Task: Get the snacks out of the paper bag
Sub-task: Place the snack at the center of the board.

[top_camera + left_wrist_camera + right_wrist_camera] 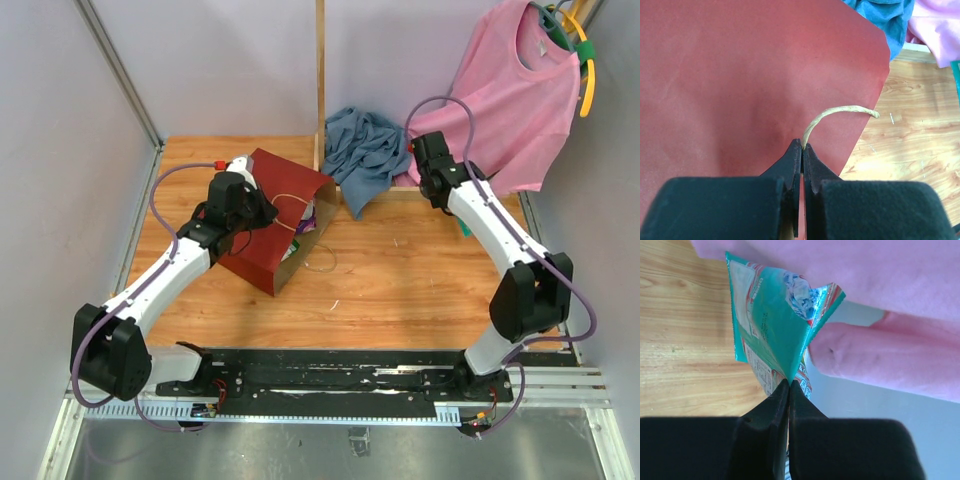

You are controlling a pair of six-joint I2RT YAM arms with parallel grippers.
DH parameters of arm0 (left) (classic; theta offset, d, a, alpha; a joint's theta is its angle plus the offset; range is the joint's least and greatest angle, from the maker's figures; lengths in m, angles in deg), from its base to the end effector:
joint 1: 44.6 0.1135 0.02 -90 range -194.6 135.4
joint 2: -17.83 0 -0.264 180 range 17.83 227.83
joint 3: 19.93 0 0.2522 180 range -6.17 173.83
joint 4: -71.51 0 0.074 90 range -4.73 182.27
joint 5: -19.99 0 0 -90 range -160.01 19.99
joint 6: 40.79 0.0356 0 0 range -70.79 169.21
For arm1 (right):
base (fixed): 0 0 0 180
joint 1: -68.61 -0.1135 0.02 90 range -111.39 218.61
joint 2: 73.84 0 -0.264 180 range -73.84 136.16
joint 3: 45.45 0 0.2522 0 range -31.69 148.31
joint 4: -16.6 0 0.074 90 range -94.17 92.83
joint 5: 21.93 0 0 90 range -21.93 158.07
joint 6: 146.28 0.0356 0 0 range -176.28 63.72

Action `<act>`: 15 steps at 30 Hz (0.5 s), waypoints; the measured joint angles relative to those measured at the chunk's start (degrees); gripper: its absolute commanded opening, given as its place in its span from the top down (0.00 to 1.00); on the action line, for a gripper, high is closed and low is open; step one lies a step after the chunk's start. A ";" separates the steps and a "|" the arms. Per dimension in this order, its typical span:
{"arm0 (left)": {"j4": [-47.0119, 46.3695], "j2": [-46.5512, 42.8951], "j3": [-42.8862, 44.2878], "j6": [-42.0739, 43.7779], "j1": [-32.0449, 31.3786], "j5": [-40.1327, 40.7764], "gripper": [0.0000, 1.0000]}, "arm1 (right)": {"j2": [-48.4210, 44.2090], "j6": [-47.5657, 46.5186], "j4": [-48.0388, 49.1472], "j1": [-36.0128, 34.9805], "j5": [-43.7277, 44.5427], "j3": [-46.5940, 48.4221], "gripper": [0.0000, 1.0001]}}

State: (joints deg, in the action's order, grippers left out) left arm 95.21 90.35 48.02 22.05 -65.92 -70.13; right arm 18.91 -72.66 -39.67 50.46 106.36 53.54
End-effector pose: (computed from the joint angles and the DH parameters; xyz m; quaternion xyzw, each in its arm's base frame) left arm 0.2688 -0.1050 0.2933 -0.0432 0.8573 -0.2114 0.4674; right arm 0.3384 0.0877 0.3265 -0.1565 0.8811 -0.3032 0.3276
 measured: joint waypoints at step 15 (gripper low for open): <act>0.22 0.04 0.00 0.37 0.00 0.02 0.99 | 22.03 4.96 1.86 -12.48 3.72 0.24 0.99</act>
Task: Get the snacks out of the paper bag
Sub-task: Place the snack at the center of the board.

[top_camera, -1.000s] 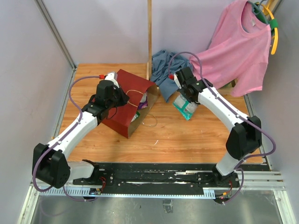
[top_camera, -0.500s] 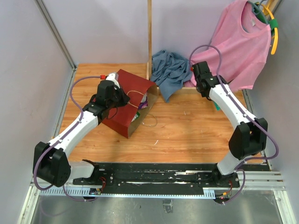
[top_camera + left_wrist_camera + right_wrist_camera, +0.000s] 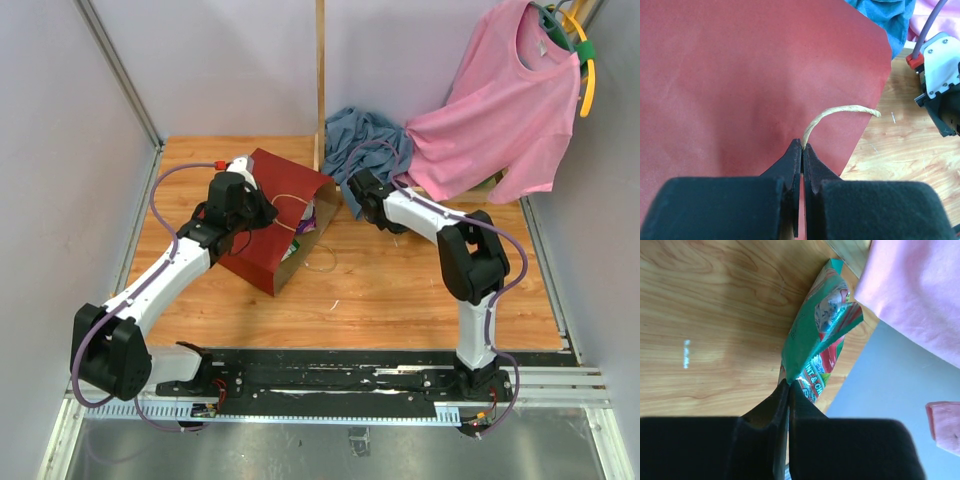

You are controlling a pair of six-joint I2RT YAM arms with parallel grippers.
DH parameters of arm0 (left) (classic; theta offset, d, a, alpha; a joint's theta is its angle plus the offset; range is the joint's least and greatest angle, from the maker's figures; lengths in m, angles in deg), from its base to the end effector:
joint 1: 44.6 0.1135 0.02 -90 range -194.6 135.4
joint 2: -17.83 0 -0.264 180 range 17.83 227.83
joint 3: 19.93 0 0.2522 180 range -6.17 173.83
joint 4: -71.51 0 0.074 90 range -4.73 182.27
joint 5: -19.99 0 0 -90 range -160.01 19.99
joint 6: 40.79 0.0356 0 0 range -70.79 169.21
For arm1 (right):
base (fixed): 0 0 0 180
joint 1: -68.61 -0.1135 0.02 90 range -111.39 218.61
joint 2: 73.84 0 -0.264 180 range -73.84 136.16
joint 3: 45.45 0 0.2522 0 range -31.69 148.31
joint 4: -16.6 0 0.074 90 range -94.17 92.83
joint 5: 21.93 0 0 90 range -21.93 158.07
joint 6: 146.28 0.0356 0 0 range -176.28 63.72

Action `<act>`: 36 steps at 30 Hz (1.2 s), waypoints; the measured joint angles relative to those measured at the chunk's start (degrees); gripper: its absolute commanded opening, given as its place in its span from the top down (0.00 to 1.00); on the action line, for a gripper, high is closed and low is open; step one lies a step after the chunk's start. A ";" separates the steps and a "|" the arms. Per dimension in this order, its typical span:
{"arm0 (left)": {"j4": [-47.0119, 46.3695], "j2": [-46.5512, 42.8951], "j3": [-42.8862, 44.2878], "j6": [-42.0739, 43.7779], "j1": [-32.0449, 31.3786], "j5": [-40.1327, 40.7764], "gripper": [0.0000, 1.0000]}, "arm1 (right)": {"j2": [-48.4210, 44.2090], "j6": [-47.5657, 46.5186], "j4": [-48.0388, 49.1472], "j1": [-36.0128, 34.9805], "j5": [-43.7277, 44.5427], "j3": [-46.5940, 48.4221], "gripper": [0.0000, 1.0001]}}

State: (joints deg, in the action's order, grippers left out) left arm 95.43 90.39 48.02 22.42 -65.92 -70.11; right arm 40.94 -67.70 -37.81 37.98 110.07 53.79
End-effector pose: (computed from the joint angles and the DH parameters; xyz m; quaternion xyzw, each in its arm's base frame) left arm 0.2688 -0.1050 0.2927 -0.0406 0.8586 -0.2090 0.4664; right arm 0.3633 0.1874 0.1913 -0.2716 0.8805 -0.3208 0.2191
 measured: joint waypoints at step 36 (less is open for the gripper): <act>0.81 0.55 0.00 0.83 0.00 -1.05 1.00 | -6.34 12.37 12.59 20.72 -14.45 -10.60 0.97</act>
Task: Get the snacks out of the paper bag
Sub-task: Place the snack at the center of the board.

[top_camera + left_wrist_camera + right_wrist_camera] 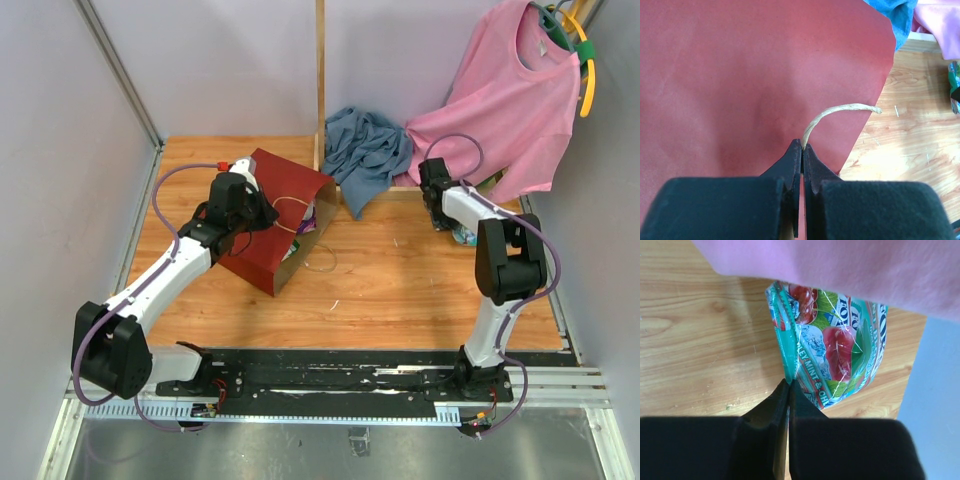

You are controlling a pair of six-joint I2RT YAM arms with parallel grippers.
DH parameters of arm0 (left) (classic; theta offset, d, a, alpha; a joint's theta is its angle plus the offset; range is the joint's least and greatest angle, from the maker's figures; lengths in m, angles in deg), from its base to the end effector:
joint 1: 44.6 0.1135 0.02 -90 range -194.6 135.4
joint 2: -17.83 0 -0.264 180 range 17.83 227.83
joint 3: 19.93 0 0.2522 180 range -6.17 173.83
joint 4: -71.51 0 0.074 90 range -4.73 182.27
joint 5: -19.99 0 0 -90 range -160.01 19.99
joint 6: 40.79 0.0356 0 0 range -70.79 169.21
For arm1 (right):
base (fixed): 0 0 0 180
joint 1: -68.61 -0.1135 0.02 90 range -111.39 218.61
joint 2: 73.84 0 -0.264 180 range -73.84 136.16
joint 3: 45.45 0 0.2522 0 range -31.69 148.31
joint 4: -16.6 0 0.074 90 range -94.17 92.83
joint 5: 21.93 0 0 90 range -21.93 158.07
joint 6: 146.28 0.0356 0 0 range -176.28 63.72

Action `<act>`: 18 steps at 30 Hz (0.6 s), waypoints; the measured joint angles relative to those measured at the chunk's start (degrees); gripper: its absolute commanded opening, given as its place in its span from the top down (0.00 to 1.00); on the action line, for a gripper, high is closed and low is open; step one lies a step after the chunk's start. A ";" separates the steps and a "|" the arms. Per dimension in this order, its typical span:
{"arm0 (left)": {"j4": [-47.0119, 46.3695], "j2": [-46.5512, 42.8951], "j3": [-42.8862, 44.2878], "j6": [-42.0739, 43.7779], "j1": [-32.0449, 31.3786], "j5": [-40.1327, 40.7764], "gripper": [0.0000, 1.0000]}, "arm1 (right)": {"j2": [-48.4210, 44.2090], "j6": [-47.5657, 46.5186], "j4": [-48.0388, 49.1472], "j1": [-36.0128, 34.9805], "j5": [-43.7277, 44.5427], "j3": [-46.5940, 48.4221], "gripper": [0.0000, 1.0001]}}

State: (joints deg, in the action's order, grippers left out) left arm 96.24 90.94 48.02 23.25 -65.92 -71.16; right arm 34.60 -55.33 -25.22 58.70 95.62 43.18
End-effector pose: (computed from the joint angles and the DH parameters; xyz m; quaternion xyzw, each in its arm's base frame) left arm 0.2694 -0.1059 0.2888 -0.0300 0.8650 -0.2088 0.4553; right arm 0.3879 0.0511 0.1856 -0.0154 0.9433 -0.2073 0.2588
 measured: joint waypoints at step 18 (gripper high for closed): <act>0.55 0.02 0.00 0.26 0.00 0.04 0.99 | -26.32 5.27 7.41 -3.23 -13.92 -8.44 0.07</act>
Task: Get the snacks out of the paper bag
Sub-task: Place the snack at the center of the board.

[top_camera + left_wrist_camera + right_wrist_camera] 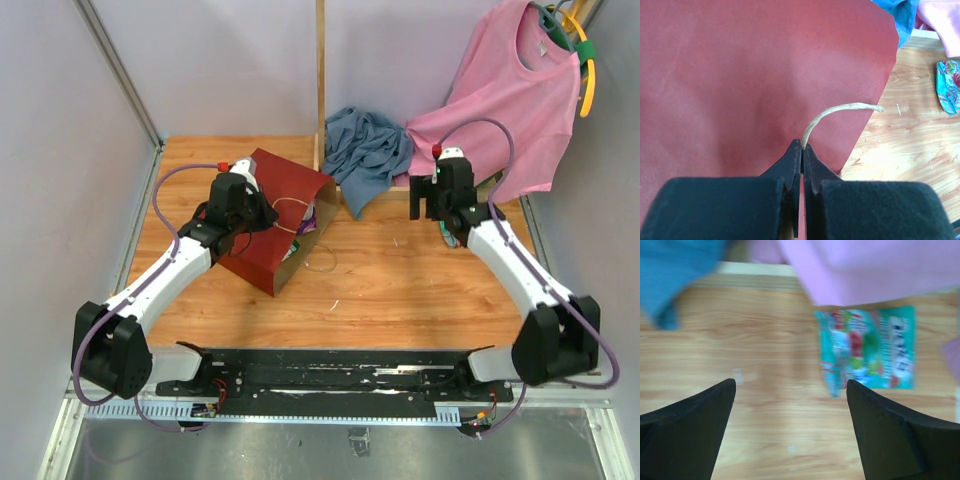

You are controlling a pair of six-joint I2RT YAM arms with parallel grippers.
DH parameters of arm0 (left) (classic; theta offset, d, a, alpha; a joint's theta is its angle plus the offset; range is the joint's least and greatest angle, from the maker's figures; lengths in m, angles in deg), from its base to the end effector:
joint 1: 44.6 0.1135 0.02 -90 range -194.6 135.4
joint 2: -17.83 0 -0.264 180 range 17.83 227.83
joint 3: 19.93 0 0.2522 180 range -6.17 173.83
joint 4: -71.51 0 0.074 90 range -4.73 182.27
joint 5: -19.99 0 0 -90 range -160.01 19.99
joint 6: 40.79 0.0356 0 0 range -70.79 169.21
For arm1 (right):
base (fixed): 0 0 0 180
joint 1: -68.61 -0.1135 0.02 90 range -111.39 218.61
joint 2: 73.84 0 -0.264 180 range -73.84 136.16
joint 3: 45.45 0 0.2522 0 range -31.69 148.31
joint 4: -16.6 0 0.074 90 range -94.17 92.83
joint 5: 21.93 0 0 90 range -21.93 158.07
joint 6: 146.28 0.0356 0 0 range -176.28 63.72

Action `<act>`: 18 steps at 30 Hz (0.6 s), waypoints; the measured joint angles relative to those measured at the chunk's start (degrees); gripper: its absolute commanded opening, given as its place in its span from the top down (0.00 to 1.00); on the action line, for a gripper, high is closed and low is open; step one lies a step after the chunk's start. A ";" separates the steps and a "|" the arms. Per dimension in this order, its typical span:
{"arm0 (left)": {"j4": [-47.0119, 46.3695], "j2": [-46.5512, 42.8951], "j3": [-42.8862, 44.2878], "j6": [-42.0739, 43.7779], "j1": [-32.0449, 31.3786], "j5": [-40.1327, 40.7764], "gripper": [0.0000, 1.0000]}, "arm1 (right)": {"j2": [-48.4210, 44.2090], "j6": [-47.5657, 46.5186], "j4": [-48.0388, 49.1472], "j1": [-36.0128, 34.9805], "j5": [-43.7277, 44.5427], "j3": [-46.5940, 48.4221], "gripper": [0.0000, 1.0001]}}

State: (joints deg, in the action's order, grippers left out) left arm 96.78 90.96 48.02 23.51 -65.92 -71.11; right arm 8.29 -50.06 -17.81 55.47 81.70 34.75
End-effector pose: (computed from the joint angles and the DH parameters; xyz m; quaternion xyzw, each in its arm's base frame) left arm 0.2690 -0.1057 0.2878 -0.0284 0.8675 -0.2057 0.4520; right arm 0.3168 0.0653 0.3022 0.0000 0.8877 -0.0290 0.4596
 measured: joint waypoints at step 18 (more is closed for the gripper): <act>1.29 -2.25 0.02 0.55 0.00 5.33 0.99 | 7.43 35.10 35.93 -27.19 -24.94 -16.35 0.37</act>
State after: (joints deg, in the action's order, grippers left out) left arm 98.07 88.71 48.05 24.06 -65.92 -65.78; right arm 15.72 -14.96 18.12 28.28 56.76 18.40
